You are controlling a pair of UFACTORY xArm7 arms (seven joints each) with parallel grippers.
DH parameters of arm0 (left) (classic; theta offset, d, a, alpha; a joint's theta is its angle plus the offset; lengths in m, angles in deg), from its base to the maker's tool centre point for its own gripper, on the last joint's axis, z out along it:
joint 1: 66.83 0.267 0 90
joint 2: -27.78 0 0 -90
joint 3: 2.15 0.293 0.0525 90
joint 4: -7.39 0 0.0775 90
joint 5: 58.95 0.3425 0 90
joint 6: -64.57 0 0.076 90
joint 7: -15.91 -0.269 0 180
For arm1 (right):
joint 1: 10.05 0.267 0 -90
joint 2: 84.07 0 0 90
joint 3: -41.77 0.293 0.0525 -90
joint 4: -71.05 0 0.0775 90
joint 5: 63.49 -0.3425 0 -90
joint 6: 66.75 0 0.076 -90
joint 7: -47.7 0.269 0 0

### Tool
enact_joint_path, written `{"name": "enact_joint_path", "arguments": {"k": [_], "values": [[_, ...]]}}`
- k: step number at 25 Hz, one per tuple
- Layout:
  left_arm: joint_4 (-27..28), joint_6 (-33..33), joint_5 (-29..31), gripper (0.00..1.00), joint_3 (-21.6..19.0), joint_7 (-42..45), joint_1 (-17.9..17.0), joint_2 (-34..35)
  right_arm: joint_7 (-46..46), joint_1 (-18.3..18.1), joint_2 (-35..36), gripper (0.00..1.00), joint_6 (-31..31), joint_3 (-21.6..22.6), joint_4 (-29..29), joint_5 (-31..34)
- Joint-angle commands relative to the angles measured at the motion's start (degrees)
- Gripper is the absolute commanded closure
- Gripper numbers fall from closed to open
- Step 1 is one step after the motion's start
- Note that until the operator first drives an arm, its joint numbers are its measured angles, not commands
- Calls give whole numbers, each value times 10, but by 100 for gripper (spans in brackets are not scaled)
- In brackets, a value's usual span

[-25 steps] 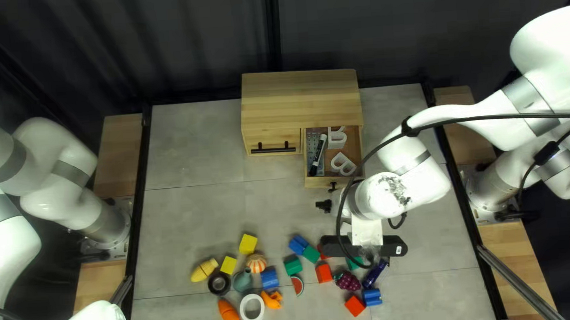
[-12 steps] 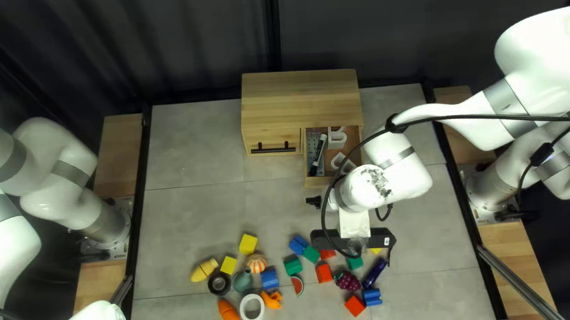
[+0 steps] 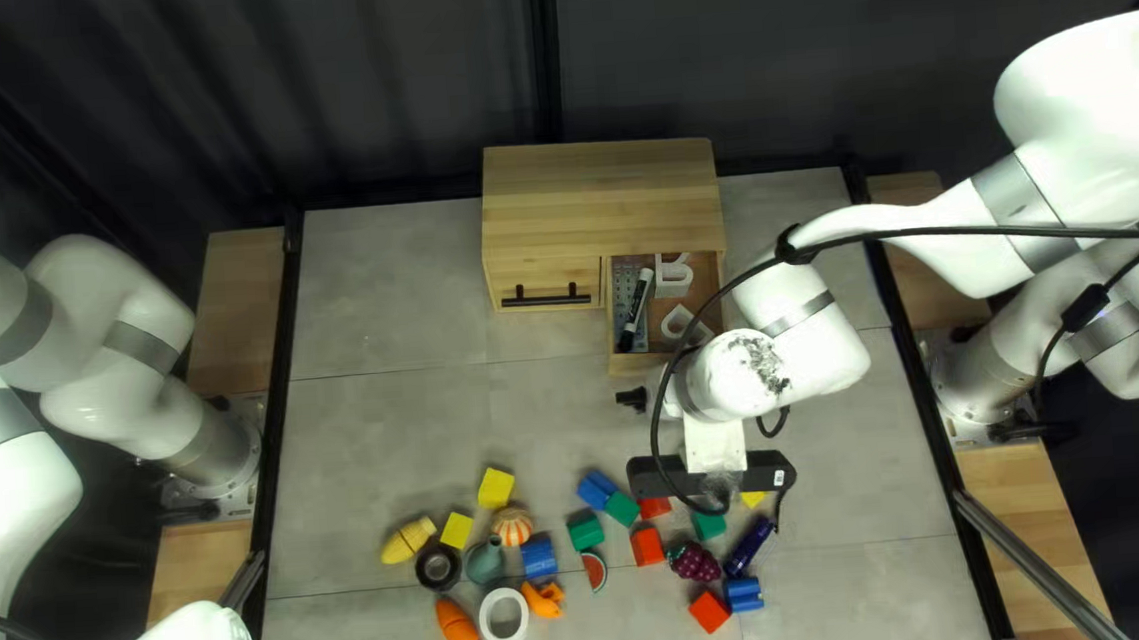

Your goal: Open drawers and place objects into drawer and close

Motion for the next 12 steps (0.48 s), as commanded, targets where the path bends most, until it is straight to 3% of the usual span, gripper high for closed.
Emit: {"name": "enact_joint_path", "arguments": {"k": [1,12], "values": [[0,0,0,0,0,0,0,0,4,1,5,0,5,0,-4,3],[0,0,0,0,0,0,0,0,6,-2,16,0,18,-3,-16,5]]}}
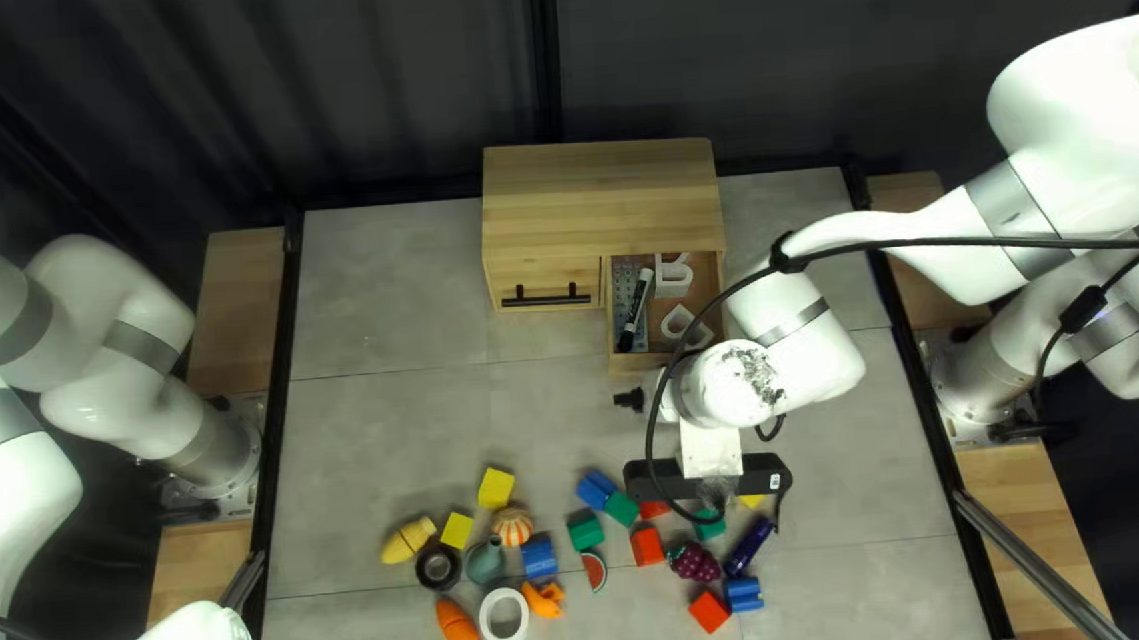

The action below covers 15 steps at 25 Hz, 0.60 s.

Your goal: Open drawers and place objects into drawer and close

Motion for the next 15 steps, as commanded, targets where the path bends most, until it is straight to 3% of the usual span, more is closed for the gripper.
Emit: {"name": "enact_joint_path", "arguments": {"k": [1,15], "values": [[0,0,0,0,0,0,0,0,0,-2,0,0,3,-2,1,1],[0,0,0,0,0,0,0,0,9,-3,-16,0,17,-6,12,22]]}}
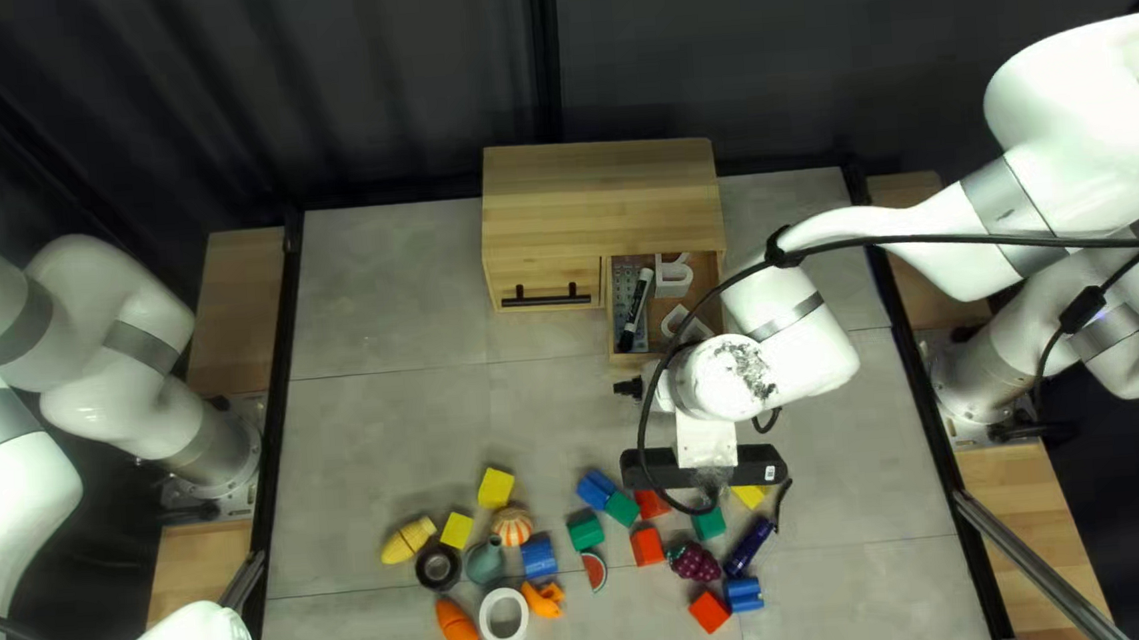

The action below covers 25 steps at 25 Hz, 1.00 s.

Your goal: Open drawers and place objects into drawer and close

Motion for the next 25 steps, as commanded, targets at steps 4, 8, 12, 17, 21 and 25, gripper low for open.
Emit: {"name": "enact_joint_path", "arguments": {"k": [4,8,12,17,21,25], "values": [[0,0,0,0,0,0,0,0,2,0,-9,0,-1,-1,8,11],[0,0,0,0,0,0,0,0,1,-1,-12,0,0,-2,10,16],[0,0,0,0,0,0,0,0,2,-1,-12,0,-1,-3,12,20],[0,0,0,0,0,0,0,0,3,-2,-13,0,-2,-3,16,23],[0,0,0,0,0,0,0,0,3,-3,-17,0,1,-4,18,25],[0,0,0,0,0,0,0,0,2,-4,-21,0,3,-6,20,28]]}}
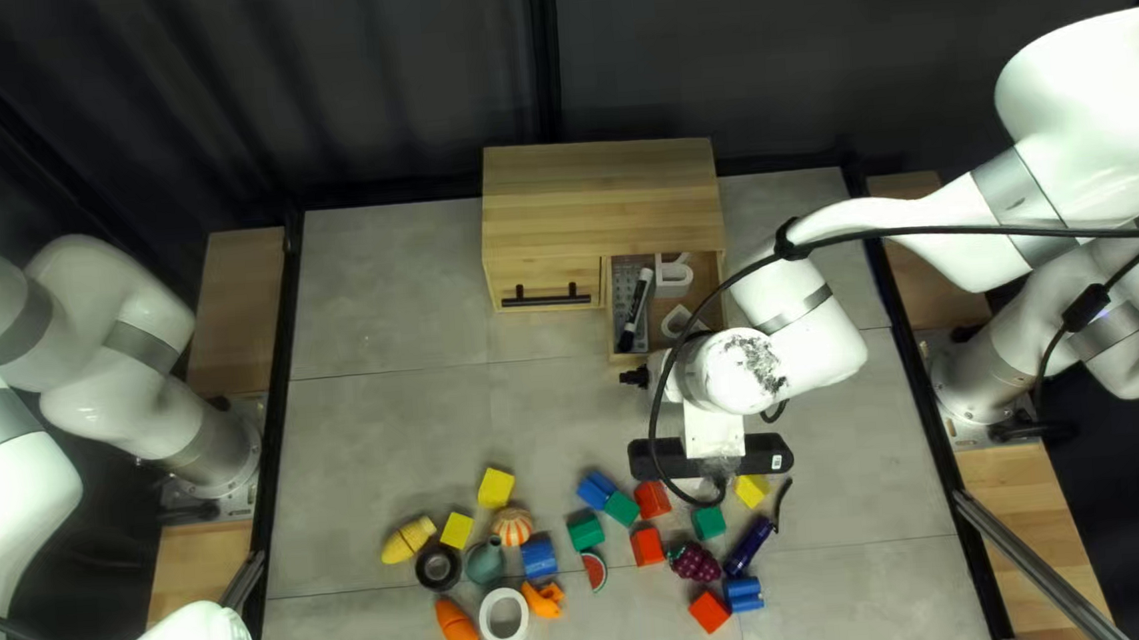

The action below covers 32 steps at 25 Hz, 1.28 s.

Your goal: Open drawers and place objects into drawer and close

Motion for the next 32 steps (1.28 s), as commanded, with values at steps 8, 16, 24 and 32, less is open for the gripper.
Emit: {"name": "enact_joint_path", "arguments": {"k": [8,16,24,32], "values": [[0,0,0,0,0,0,0,0,-3,-2,-5,0,5,-3,1,6],[0,0,0,0,0,0,0,0,-16,-6,2,0,4,-6,-5,1],[0,0,0,0,0,0,0,0,-28,-12,5,0,8,-12,-12,1],[0,0,0,0,0,0,0,0,-41,-19,8,0,14,-17,-21,1]]}}
